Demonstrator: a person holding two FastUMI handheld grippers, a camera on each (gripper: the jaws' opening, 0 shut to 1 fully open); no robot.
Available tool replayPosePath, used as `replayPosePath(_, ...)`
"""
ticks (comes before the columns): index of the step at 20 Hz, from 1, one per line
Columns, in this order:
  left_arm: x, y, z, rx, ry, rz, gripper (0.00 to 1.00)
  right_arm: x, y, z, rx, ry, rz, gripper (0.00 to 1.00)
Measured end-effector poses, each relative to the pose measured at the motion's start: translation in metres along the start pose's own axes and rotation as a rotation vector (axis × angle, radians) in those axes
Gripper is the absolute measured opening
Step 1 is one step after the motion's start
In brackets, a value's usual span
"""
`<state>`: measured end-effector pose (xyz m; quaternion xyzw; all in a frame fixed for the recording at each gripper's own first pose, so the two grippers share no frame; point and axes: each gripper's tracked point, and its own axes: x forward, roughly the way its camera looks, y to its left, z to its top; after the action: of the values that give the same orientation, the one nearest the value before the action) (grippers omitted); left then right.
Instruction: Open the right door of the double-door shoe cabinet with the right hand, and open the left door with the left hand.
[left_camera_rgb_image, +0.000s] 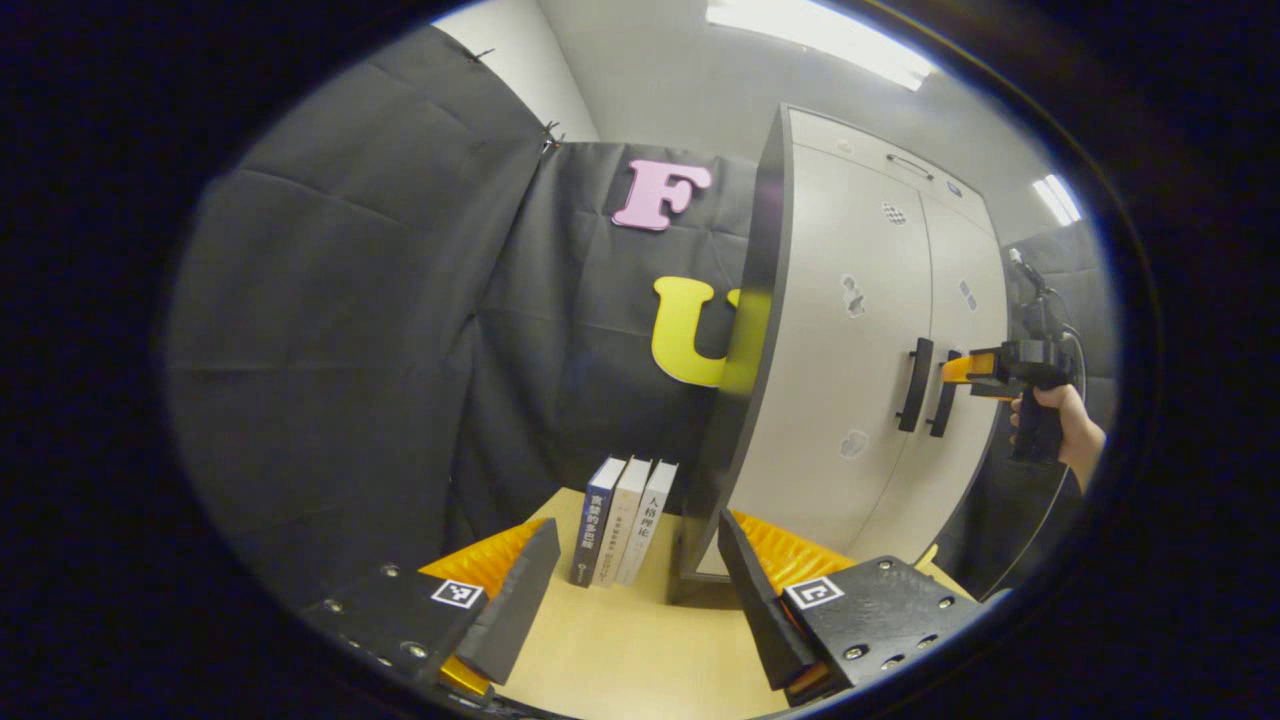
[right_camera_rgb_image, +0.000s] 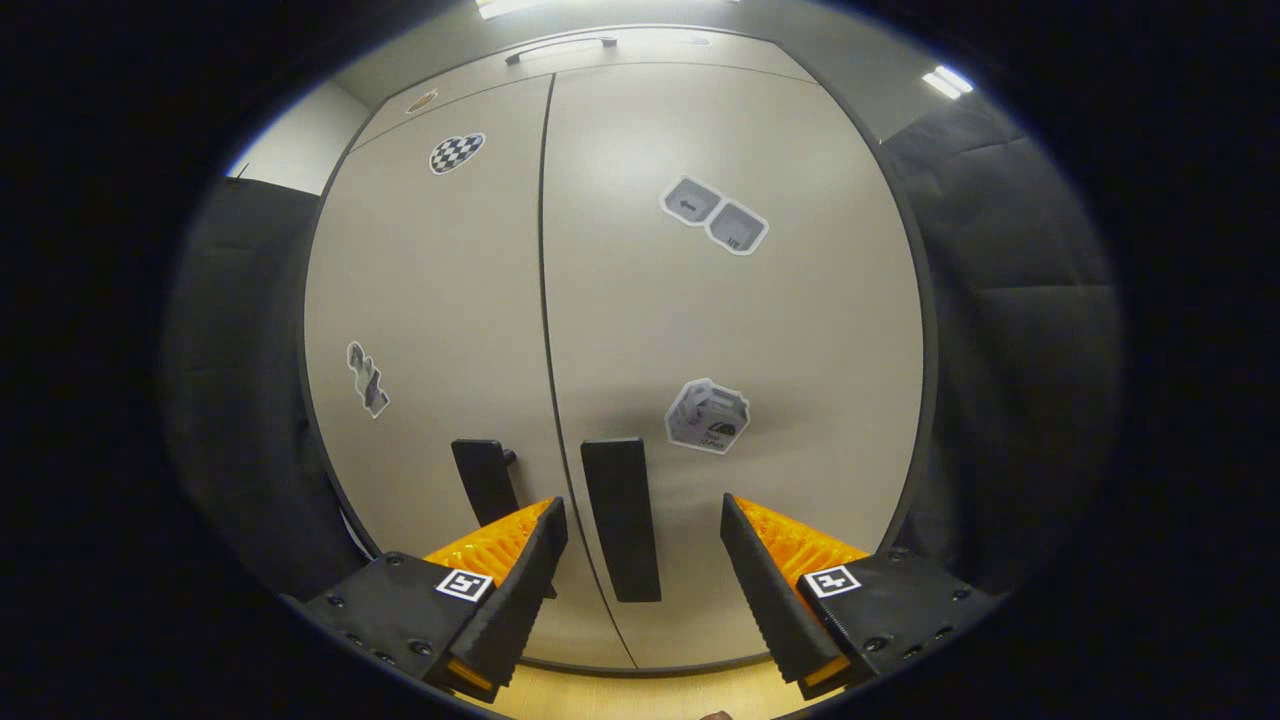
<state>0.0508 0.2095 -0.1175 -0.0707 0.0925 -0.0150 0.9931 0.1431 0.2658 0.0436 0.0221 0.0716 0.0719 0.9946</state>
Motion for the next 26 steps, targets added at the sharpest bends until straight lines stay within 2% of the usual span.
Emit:
replayPosePath(1,-0.004,0.005,-0.002,-0.006,0.003,0.012,0.89,0.003,0.001,0.0,-0.019,-0.004,-0.004,0.96)
replayPosePath(2,-0.009,0.011,-0.007,-0.012,0.01,0.023,0.93,0.006,0.002,-0.001,-0.036,-0.006,-0.009,0.9)
replayPosePath(4,-0.012,0.019,-0.014,-0.022,0.024,0.043,0.93,0.013,0.004,-0.002,-0.062,-0.001,-0.01,0.92)
replayPosePath(5,-0.014,0.023,-0.016,-0.019,0.03,0.059,0.93,0.014,0.003,-0.002,-0.076,-0.002,-0.021,0.84)
replayPosePath(6,-0.017,0.029,-0.016,0.002,0.03,0.081,0.89,0.018,0.001,-0.003,-0.1,-0.004,-0.039,0.69)
replayPosePath(7,-0.019,0.033,-0.017,0.034,0.029,0.1,0.89,0.019,-0.002,-0.005,-0.121,-0.001,-0.057,0.67)
replayPosePath(8,-0.021,0.034,-0.017,0.062,0.028,0.114,0.93,0.022,0.0,-0.006,-0.133,0.001,-0.055,0.64)
replayPosePath(9,-0.023,0.032,-0.018,0.075,0.027,0.12,0.89,0.026,0.002,-0.008,-0.139,0.005,-0.044,0.64)
replayPosePath(11,-0.028,0.023,-0.02,0.067,0.031,0.103,0.89,0.029,0.003,-0.013,-0.118,0.03,-0.041,0.39)
replayPosePath(14,-0.031,0.02,-0.022,0.117,0.032,0.101,0.89,0.031,0.003,-0.014,-0.037,0.044,-0.036,0.36)
replayPosePath(16,-0.031,0.028,-0.02,0.179,0.015,0.144,0.89,0.032,0.003,-0.013,-0.038,0.03,-0.015,0.34)
replayPosePath(17,-0.03,0.025,-0.021,0.187,0.013,0.138,0.93,0.031,0.003,-0.013,-0.056,0.028,-0.006,0.29)
replayPosePath(21,-0.026,0.017,-0.048,0.15,0.051,0.105,0.93,0.032,0.003,-0.015,-0.056,0.045,0.013,0.13)
replayPosePath(22,-0.026,0.013,-0.052,0.144,0.059,0.097,0.9,0.032,0.003,-0.015,-0.076,0.046,0.012,0.09)
replayPosePath(24,-0.025,0.007,-0.061,0.147,0.077,0.086,0.89,0.031,0.003,-0.015,-0.11,0.051,0.017,0.09)
replayPosePath(26,-0.021,-0.003,-0.063,0.155,0.086,0.07,0.89,0.029,0.003,-0.016,-0.095,0.051,0.033,0.07)
